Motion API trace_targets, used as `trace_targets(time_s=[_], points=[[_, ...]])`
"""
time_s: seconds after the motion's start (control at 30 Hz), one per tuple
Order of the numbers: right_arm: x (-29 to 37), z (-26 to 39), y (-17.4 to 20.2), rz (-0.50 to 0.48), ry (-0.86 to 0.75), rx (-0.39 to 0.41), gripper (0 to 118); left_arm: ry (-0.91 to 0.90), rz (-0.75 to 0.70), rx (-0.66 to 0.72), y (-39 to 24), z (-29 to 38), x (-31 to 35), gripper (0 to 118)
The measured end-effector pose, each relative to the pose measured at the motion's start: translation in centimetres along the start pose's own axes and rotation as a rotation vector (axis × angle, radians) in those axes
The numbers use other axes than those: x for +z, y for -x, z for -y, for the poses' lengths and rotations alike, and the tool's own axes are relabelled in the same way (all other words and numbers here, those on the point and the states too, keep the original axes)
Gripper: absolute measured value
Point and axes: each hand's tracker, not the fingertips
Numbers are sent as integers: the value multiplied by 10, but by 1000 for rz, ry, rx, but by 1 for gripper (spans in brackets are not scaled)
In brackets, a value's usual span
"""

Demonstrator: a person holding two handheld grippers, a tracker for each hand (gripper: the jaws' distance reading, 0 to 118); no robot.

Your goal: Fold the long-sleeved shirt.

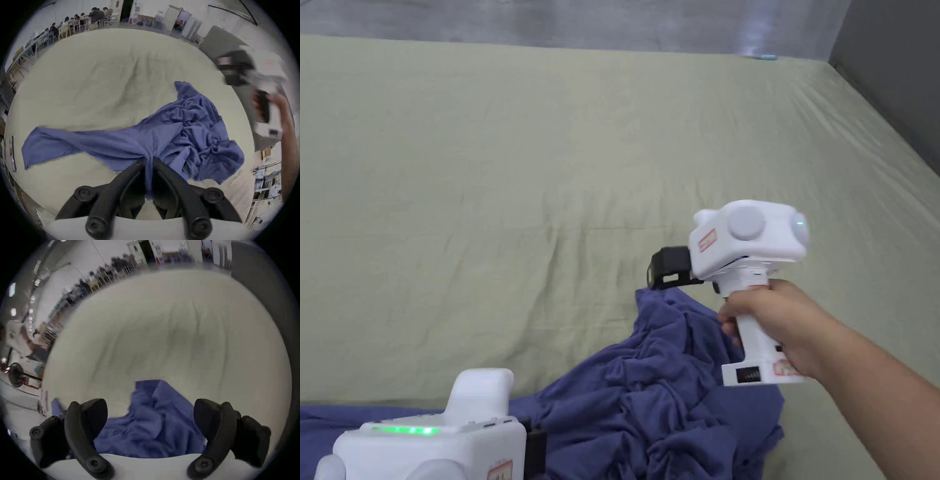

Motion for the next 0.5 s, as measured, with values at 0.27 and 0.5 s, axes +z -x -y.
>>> trace_targets(time_s=[0.27,0.5], points=[[-57,21,26,154,54,201,59,9,3,-35,0,3,11,3],[59,41,20,66,-165,253,13,-88,19,27,31,-20,66,3]])
